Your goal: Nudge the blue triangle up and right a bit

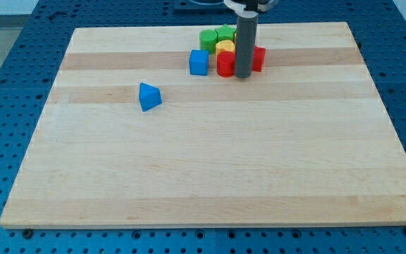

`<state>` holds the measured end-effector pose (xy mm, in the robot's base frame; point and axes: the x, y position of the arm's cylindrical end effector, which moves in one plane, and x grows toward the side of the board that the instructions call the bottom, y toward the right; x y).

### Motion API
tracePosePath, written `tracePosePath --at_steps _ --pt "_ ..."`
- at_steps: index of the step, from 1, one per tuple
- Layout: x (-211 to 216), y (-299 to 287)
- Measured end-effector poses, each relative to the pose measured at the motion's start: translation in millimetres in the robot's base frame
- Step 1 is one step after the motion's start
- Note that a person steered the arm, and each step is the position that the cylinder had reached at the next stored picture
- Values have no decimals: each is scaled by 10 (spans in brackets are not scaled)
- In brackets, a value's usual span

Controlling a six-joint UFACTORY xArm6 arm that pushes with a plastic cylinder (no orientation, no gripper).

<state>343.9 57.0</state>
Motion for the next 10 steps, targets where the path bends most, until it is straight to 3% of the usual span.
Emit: tracePosePath --at_steps 2,5,7,9,10 --pt "470 -397" --pt "893 -1649" --pt "797 -1706" --pt "487 -1278" --pt "893 -1462"
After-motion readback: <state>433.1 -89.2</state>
